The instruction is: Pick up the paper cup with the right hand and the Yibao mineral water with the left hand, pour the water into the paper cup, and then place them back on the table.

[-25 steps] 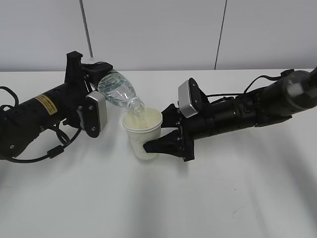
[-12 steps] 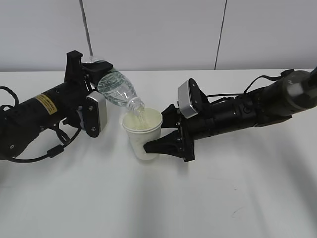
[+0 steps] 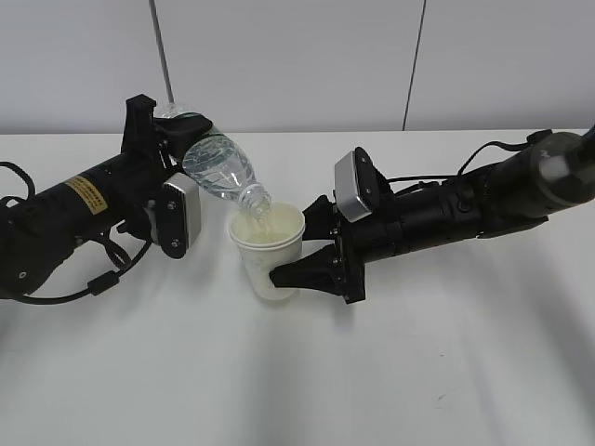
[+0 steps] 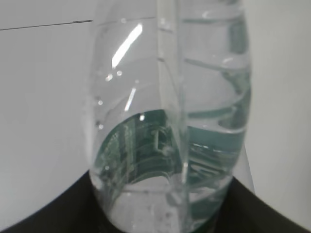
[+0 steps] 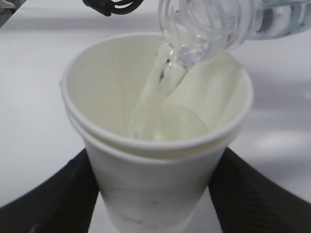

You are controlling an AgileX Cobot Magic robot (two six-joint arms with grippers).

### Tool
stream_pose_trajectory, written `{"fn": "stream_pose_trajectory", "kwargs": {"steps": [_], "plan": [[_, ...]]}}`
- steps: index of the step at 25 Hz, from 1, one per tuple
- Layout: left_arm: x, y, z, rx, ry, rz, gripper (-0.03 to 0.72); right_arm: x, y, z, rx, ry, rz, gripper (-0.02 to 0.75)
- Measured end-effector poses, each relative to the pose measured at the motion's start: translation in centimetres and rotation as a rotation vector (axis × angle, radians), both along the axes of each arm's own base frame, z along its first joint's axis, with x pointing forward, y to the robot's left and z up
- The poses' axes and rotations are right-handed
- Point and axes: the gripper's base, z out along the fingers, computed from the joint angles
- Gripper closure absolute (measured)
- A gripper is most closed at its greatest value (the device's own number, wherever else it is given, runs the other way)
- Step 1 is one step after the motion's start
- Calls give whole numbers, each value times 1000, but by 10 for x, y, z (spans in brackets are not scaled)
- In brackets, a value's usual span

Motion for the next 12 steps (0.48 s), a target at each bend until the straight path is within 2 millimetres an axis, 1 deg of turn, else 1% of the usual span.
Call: {"fn": "stream_pose_trajectory", "kwargs": {"steps": [12], "plan": [[0, 0, 0, 5, -5, 0, 312, 0, 0, 0, -1, 0, 2, 239]]}}
